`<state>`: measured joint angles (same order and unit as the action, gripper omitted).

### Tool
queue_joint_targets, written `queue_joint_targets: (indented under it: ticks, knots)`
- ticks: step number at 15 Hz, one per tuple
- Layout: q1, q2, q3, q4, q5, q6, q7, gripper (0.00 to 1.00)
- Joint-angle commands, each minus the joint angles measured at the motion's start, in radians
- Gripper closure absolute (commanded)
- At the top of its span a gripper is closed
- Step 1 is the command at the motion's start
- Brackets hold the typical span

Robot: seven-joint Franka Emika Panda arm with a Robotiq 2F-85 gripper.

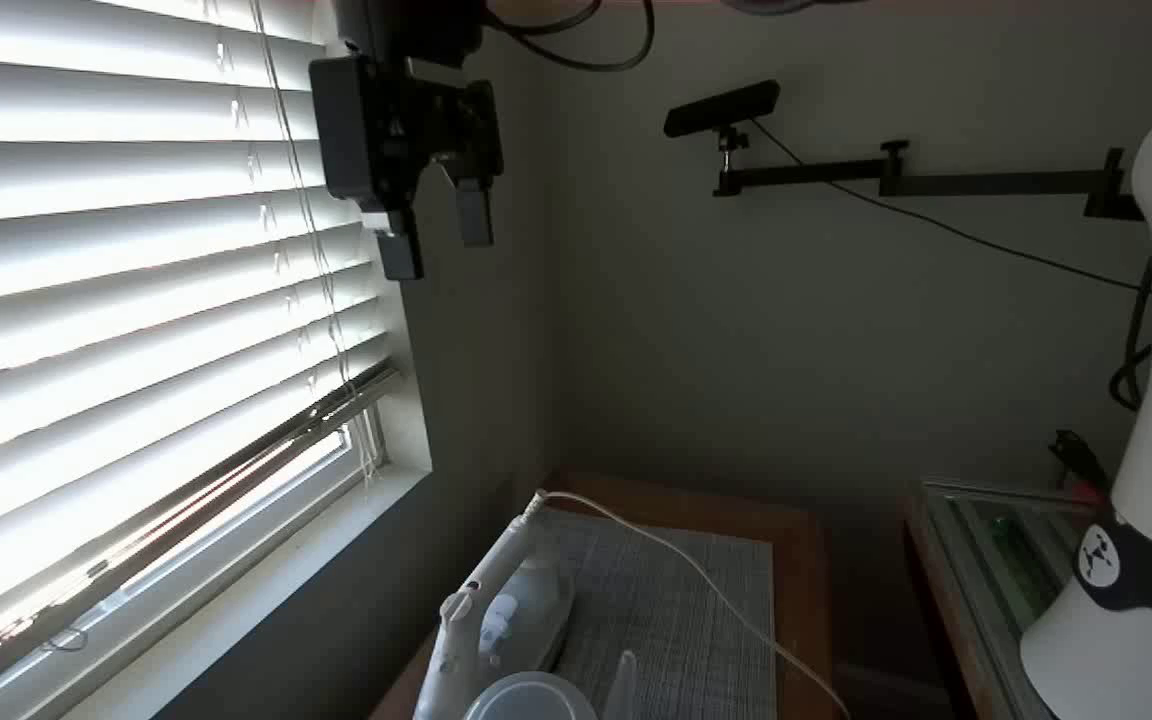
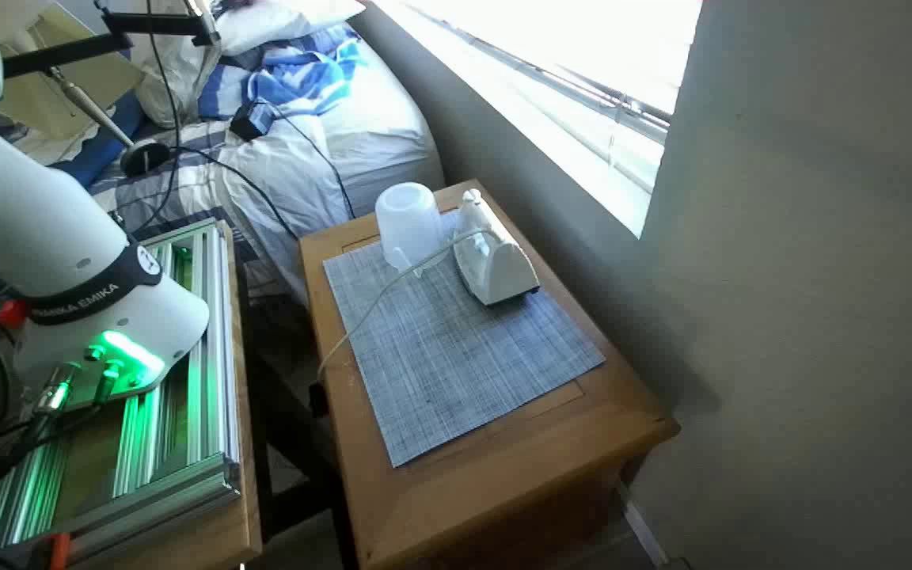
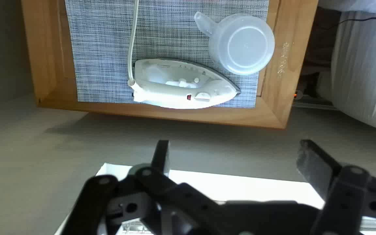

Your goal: Place the jug upright.

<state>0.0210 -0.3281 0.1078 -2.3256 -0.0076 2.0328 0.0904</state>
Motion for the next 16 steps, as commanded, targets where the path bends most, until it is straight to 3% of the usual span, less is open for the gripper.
queue_joint_targets:
  ticks: [1, 5, 6, 10, 13, 16]
  knots:
    - [0.012, 0.001, -0.011, 0.002, -0.004, -0.002, 0.003, 0.00]
    - [0.001, 0.013, -0.012, 0.000, -0.016, -0.006, 0.023, 0.00]
    - [-0.020, 0.037, -0.012, -0.020, -0.048, 0.010, 0.059, 0.00]
    - [-0.018, 0.078, -0.043, -0.145, -0.059, 0.052, -0.018, 0.00]
    - [-0.014, 0.094, -0.065, -0.237, -0.003, 0.093, -0.021, 0.00]
    - [-0.031, 0.119, -0.076, -0.323, 0.038, 0.153, 0.108, 0.00]
